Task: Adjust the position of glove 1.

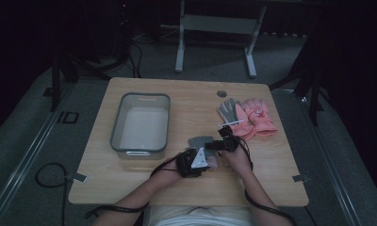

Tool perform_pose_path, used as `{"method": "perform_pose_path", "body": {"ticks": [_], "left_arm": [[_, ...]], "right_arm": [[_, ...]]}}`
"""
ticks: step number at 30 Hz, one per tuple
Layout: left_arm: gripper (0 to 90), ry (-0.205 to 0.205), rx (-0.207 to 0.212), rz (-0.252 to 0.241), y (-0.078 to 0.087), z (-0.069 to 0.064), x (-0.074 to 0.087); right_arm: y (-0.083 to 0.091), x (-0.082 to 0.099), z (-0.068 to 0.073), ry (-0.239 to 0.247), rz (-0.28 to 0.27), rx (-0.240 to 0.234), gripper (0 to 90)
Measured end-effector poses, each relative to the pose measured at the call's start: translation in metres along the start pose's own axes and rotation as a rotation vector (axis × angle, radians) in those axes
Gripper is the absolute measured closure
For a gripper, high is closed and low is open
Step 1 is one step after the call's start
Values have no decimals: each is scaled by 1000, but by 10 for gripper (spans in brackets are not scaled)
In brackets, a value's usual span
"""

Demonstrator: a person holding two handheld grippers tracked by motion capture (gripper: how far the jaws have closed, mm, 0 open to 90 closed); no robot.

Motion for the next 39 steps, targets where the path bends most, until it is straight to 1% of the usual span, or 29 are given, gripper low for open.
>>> {"method": "perform_pose_path", "body": {"ticks": [1, 2, 3, 5, 7, 8, 9, 10, 11, 15, 16, 17, 19, 20, 22, 24, 26, 27, 29, 30, 31, 32, 33, 34, 35, 36, 37, 38, 39], "left_arm": [[690, 1, 7, 1, 0, 1, 0], [693, 1, 7, 1, 0, 1, 0], [696, 14, 19, 5, 0, 3, 0], [701, 28, 33, 13, 1, 5, 1], [704, 35, 34, 15, 1, 6, 1], [705, 41, 32, 22, 3, 8, 0], [707, 41, 32, 22, 3, 8, 0], [707, 43, 29, 25, 4, 9, 0], [710, 60, 34, 21, 6, 13, -2], [711, 55, 34, 7, 11, 18, -6], [711, 56, 38, -5, 16, 22, -12], [710, 56, 38, -5, 16, 22, -12], [710, 41, 30, -25, 26, 29, -22], [709, 41, 30, -25, 26, 29, -22], [710, 27, 24, -38, 33, 34, -28], [709, 11, 21, -45, 40, 40, -33], [709, -8, 17, -53, 46, 45, -38], [709, -11, 21, -53, 49, 48, -40], [709, -37, 14, -50, 54, 54, -43], [709, -40, 13, -49, 57, 56, -45], [709, -53, 8, -44, 59, 59, -46], [709, -62, 7, -36, 64, 65, -47], [709, -62, 7, -36, 64, 65, -47], [709, -71, 0, -31, 67, 68, -47], [708, -83, -5, -26, 69, 71, -47], [708, -87, -14, -18, 71, 75, -47], [707, -93, -21, -14, 74, 77, -47], [707, -98, -26, -12, 76, 81, -47], [708, -100, -34, -7, 81, 86, -47]], "right_arm": [[-1, -1, 1, -4, 4, -12, 688], [-1, -1, 1, -4, 4, -12, 688], [-3, -3, 3, -6, 14, -36, 726], [-5, -6, 6, 8, 25, -40, 746], [-6, -7, 8, 13, 27, -33, 754], [-5, -9, 11, 30, 19, -25, 764], [-5, -9, 11, 30, 19, -25, 764], [-3, -10, 13, 33, 5, -24, 766], [4, -12, 14, 28, -27, -33, 767], [13, -16, 20, 44, -50, -31, 769], [20, -19, 23, 51, -69, -33, 769], [24, -20, 25, 54, -76, -33, 769], [31, -24, 29, 69, -99, -38, 769], [35, -26, 31, 75, -108, -38, 769], [39, -29, 33, 81, -114, -39, 769], [49, -35, 39, 99, -141, -38, 770], [51, -37, 41, 103, -148, -36, 770], [54, -41, 44, 111, -159, -36, 771], [57, -45, 48, 122, -168, -32, 772], [57, -45, 48, 122, -168, -32, 772], [57, -50, 51, 127, -175, -34, 772], [57, -53, 53, 132, -175, -36, 772], [57, -56, 55, 136, -175, -36, 772], [57, -56, 55, 136, -175, -36, 772], [57, -62, 59, 143, -178, -37, 772], [57, -62, 59, 143, -178, -37, 772], [55, -69, 63, 153, -181, -37, 773], [55, -69, 63, 153, -181, -37, 773], [54, -76, 68, 162, -186, -36, 773]]}}
Point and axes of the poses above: each handheld gripper's, and its own axes: y roughly backward along the jaws, x roughly out of its underside, z roughly to its left, the point moved 2 cm from there along -y, roughly forward along the jaws, and after that the axes turned 12 degrees about -x, right-handed, at the moved point
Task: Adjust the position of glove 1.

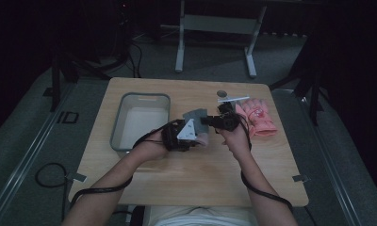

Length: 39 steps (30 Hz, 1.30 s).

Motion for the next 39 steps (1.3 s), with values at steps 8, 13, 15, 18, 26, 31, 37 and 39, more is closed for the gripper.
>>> {"method": "perform_pose_path", "body": {"ticks": [8, 13, 15, 18, 26, 31, 37, 39], "left_arm": [[707, 0, -1, 15, 16, 22, 8], [706, -5, 1, 26, 28, 37, 18], [706, -6, 4, 31, 32, 42, 23], [706, -1, 4, 33, 39, 49, 31], [704, -15, -21, 83, 51, 61, 60], [703, -18, -23, 106, 57, 69, 75], [704, 3, 7, 135, 63, 79, 103], [703, 2, 20, 160, 60, 80, 113]], "right_arm": [[-16, -26, 16, 40, 3, -3, 773], [-30, -38, 25, 56, 3, -14, 773], [-33, -40, 27, 62, 3, -16, 773], [-44, -45, 33, 76, 8, -22, 773], [-77, -56, 49, 106, 23, -36, 773], [-97, -62, 56, 127, 28, -35, 773], [-129, -64, 62, 104, 33, -69, 774], [-138, -60, 61, 95, 41, -71, 773]]}}
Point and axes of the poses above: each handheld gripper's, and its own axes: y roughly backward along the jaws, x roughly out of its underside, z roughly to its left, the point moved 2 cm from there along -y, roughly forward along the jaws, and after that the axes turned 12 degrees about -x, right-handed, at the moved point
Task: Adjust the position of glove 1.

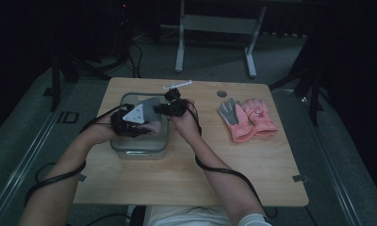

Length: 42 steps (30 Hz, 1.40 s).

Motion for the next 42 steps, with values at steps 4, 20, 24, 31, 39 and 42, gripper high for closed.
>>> {"method": "perform_pose_path", "body": {"ticks": [4, 20, 24, 31, 39, 42], "left_arm": [[704, 10, 25, 25, -13, -1, 12], [700, -65, 75, 146, -55, -2, 23], [700, -69, 102, 174, -61, -1, 23], [645, -63, 140, 215, -68, 0, 20], [438, 21, 120, 227, -57, 2, 12], [378, 68, 90, 197, -50, 5, 6]], "right_arm": [[-18, 7, -5, -14, 35, 9, 773], [-48, 13, -18, -32, 128, 74, 733], [-39, 14, -22, -46, 106, 87, 680], [-22, 16, -22, -45, 75, 51, 615], [10, 19, -17, 13, 42, 6, 430], [26, 20, -16, 27, 7, -24, 304]]}}
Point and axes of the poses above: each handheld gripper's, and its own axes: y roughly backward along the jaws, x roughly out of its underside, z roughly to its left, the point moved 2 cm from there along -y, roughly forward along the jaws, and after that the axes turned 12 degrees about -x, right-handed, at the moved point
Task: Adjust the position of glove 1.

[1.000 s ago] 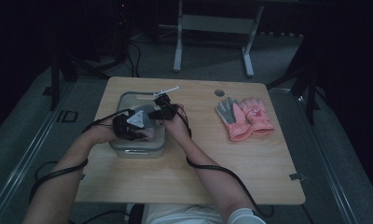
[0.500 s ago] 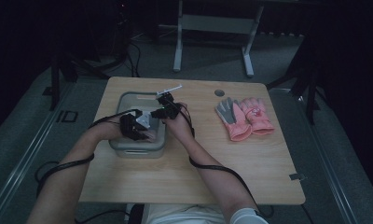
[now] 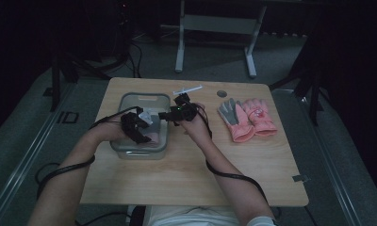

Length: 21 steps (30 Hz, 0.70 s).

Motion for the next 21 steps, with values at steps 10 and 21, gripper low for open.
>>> {"method": "perform_pose_path", "body": {"ticks": [10, 21], "left_arm": [[303, 125, -26, -156, 27, -4, -36], [43, 181, 8, -186, 17, -35, -77]], "right_arm": [[55, 6, 7, 96, -77, 3, 181], [91, 27, -9, 143, -51, 57, 124]]}}
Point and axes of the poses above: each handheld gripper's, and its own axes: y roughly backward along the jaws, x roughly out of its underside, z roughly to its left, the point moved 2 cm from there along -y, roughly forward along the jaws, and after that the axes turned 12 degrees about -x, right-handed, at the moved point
